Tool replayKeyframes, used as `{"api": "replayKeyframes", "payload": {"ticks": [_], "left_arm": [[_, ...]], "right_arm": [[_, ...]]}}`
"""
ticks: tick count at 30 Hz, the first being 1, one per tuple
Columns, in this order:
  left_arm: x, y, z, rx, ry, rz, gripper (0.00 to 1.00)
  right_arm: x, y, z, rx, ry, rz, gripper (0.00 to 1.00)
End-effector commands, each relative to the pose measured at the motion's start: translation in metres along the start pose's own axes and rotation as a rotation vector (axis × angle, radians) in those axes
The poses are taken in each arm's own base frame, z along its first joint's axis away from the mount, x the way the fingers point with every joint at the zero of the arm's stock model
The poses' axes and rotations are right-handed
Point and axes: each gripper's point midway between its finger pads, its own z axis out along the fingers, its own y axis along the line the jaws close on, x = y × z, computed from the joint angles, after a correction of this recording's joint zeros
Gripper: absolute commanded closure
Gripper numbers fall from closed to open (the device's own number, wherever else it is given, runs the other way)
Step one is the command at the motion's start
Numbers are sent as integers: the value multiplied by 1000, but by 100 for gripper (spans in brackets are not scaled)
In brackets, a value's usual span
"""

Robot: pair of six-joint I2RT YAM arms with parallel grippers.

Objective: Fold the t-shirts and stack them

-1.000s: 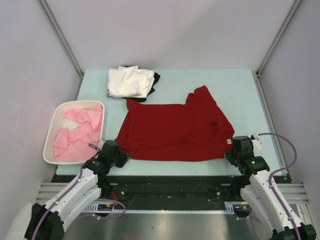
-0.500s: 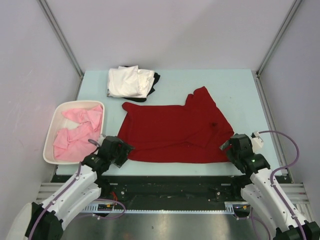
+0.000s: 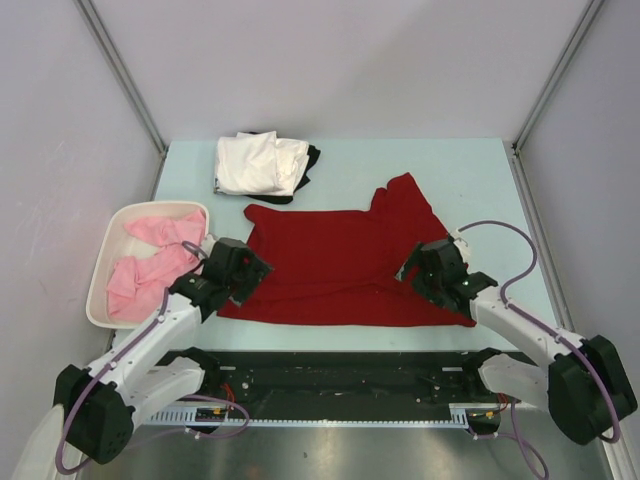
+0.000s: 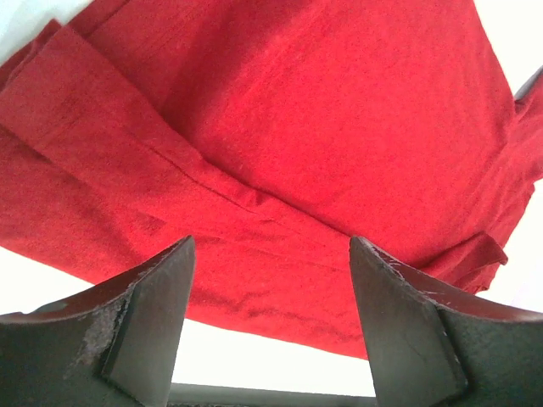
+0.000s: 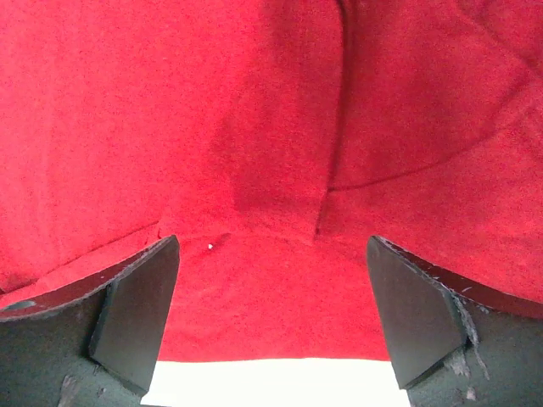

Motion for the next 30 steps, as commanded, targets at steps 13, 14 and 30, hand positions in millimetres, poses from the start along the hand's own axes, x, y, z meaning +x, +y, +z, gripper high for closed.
{"api": "replayKeyframes", "payload": {"ticks": [13,14,30], "left_arm": [[-26,-15,-6,33,-73,24,23],[-25,-13,-5,31,-71,21,23],[-16,-5,7,14,-35,4,24]], "right_arm": [[-6,30,22,-67,-38,7,28],[-5,29,22,-67,-36,7,28],[8,10,20,-33,-13,-1,31]]}}
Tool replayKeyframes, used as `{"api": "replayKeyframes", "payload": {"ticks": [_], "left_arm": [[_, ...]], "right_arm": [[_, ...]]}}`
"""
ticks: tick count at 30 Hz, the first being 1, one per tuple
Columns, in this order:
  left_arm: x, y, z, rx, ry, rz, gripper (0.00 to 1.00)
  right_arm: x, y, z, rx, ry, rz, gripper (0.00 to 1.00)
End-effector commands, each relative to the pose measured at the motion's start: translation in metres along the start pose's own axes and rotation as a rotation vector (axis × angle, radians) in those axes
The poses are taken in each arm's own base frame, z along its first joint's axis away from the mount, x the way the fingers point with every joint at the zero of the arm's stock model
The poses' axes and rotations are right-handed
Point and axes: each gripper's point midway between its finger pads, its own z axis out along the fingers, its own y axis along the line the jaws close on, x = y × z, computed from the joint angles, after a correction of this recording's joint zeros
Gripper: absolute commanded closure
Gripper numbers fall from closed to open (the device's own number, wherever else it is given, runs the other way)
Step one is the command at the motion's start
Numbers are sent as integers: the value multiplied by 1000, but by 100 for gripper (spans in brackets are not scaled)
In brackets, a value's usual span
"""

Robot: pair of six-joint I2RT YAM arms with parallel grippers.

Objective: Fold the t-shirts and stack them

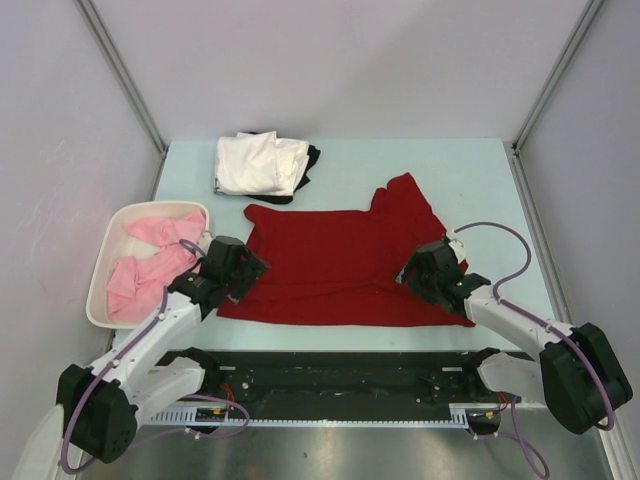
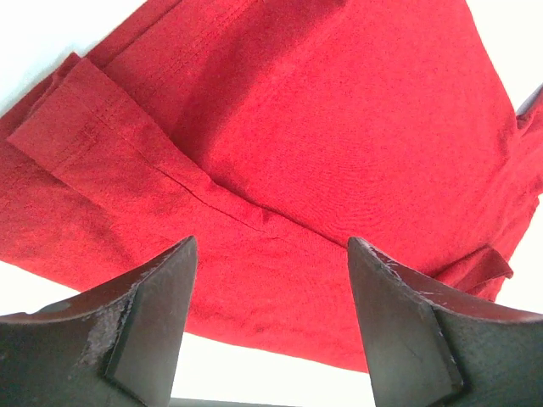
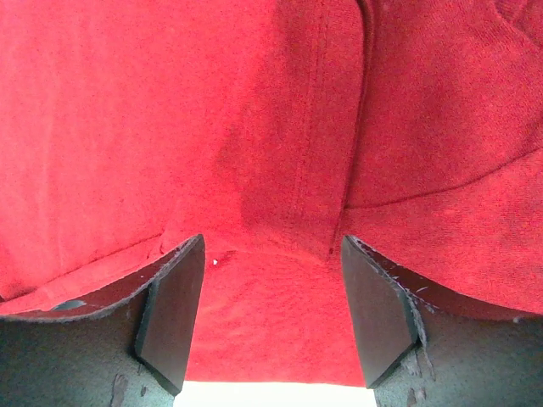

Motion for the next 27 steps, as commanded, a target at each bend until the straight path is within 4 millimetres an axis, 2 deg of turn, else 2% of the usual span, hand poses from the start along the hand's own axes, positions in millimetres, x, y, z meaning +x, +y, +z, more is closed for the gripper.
{"api": "replayKeyframes", "payload": {"ticks": [1,6,18,21,24,25,27], "left_arm": [[-2,-5,3,20,-3,-11,24],[-4,-6,1,24,-15,-10,24],[-4,-3,3,15,-14,-9,25],[-4,-2,3,13,-15,-9,25],[-4,-2,4,13,-14,-11,25],[-3,0,5,7,-11,-11,25],[-3,0,5,7,-11,-9,25]], "right_arm": [[2,-3,3,8,-5,2,31],[5,-2,6,2,-3,7,33],[13,0,17,-1,24,14,57],[13,-1,17,3,22,17,65],[12,1,18,-2,16,22,79],[11,2,17,-7,10,23,88],[9,5,17,-18,2,26,96]]}}
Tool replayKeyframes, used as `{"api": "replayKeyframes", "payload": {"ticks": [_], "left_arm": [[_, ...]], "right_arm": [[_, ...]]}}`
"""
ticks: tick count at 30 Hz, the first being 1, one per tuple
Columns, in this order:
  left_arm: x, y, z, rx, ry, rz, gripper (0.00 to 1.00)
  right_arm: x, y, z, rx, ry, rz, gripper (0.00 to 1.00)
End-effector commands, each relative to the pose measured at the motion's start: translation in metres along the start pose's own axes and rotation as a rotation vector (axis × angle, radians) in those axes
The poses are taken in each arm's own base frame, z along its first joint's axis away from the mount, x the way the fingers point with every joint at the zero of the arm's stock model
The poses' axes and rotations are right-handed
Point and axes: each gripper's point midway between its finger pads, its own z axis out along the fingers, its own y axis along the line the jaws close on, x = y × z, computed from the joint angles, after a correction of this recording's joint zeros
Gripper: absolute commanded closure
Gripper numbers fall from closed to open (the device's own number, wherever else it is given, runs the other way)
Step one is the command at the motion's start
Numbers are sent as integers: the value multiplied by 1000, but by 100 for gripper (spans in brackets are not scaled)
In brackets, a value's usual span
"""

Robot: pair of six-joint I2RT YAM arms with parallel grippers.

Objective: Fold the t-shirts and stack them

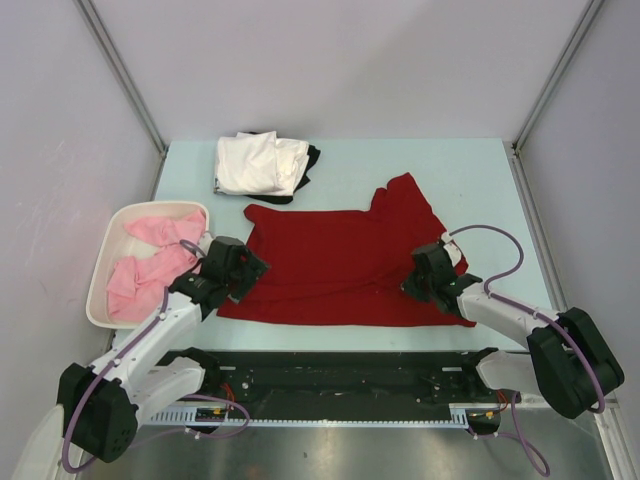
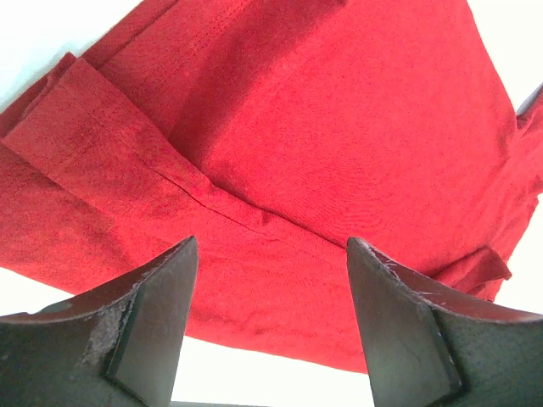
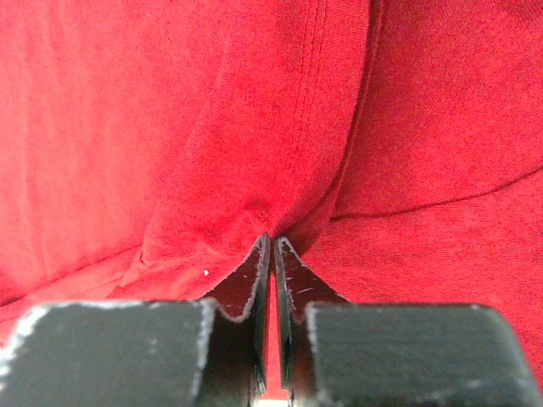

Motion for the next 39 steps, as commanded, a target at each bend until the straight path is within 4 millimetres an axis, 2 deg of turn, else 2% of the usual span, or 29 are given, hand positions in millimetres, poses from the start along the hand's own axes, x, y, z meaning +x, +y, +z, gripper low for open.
{"api": "replayKeyframes", "payload": {"ticks": [1,7,11,13,14,18,19,20,21,22,23,24,25,27,29,31,32,33,34,35,39], "left_arm": [[-2,2,3,-3,-11,-4,25],[-4,1,3,0,-15,-4,25],[-5,0,3,-4,-15,-2,25],[-6,-1,3,1,-18,-2,25],[-6,-1,3,-1,-19,1,25],[-7,1,4,-8,-21,1,25],[-7,2,4,-10,-21,2,25],[-8,2,5,-11,-21,1,25],[-9,2,5,-12,-23,1,25],[-8,3,6,-13,-22,2,25],[-8,3,7,-15,-21,2,25],[-6,5,8,-19,-16,3,25],[-6,5,8,-16,-13,4,25],[-5,6,9,-18,-10,6,25],[-5,5,8,-10,-7,13,26],[-6,5,6,-3,-12,25,26],[-6,5,5,1,-16,29,26],[-7,5,5,3,-18,34,26],[-6,5,5,7,-19,47,26],[-7,5,6,9,-20,58,26],[-8,6,15,-26,-17,110,25]], "right_arm": [[-8,13,1,-44,-36,17,100],[-19,35,1,-105,-59,10,100],[-36,68,1,-175,-87,-4,100],[-37,76,5,-186,-80,-15,100],[-45,91,3,-226,-101,-16,100],[-50,110,12,-264,-100,-39,100],[-45,111,20,-259,-79,-54,97],[-47,117,22,-277,-87,-59,86],[-49,124,25,-296,-91,-81,56],[-43,124,34,-300,-64,-96,47],[-47,130,37,-318,-82,-97,35],[-48,131,41,-322,-96,-102,5],[-49,133,44,-328,-101,-105,0],[-64,136,41,-338,-159,-98,0],[-80,144,19,-362,-238,-115,1],[-97,144,1,-347,-327,-141,0],[-105,146,-17,-360,-360,-150,0],[-113,145,-27,-353,-395,-159,0],[-114,140,-34,-337,-399,-185,0],[-121,141,-50,-352,-429,-198,0],[-130,113,-60,-258,-446,-239,1]]}}
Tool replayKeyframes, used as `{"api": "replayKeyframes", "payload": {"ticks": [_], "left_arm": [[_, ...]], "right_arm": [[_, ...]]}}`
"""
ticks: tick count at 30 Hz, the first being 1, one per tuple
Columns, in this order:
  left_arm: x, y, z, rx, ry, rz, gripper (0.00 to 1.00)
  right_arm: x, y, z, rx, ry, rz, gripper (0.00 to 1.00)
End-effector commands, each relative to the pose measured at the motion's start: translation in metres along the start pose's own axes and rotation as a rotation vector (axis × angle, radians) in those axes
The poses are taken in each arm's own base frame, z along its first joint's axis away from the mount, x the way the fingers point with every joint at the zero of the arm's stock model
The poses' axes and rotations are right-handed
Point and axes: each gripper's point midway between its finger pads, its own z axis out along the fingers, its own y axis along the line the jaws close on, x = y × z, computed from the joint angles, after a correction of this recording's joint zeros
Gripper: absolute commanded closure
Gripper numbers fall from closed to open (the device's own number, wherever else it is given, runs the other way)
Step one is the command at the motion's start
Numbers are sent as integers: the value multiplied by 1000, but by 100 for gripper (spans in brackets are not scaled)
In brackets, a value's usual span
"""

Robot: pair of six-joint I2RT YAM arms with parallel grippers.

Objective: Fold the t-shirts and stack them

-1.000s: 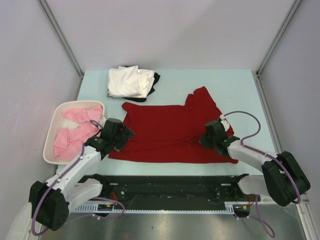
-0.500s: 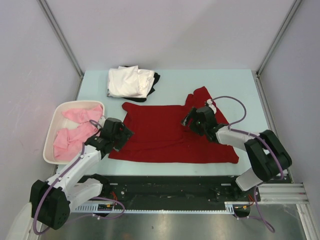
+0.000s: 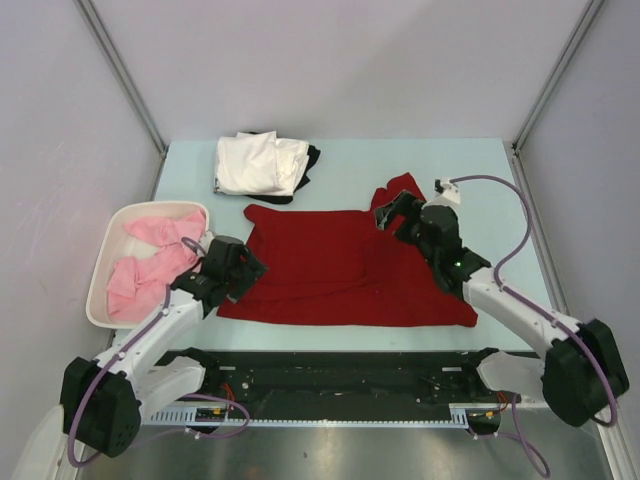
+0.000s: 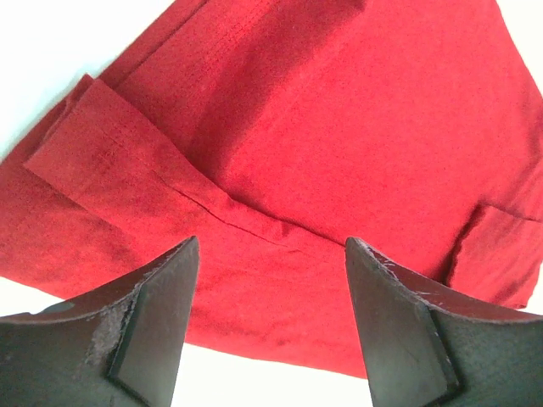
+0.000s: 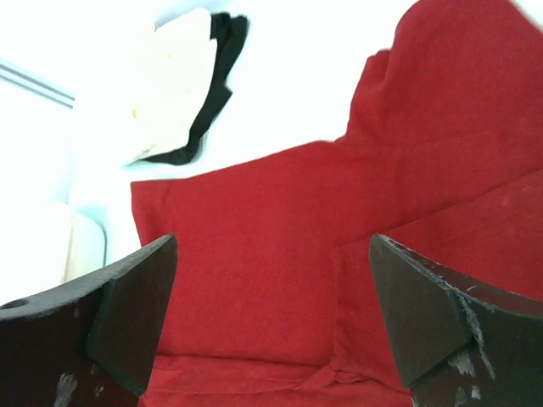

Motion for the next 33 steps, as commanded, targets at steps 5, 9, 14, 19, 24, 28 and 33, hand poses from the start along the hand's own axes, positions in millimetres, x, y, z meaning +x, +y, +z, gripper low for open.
{"api": "replayKeyframes", "payload": {"ticks": [5,9,14,19,24,28,33], "left_arm": [[-7,-5,17,-72,23,142,26],[2,7,21,-162,84,141,27],[14,13,17,-133,113,97,28],[27,22,9,-115,152,69,28],[37,30,6,-69,152,23,28],[41,35,8,-70,157,15,28],[35,32,15,-86,133,21,28]], "right_arm": [[7,-43,-29,125,113,-133,0],[44,-5,-40,-19,246,-112,0],[88,23,-49,-90,343,-141,0],[118,27,-49,-90,409,-163,0],[130,28,-49,-90,434,-180,0],[129,28,-50,-90,432,-183,0],[128,28,-51,-90,430,-188,0]]}}
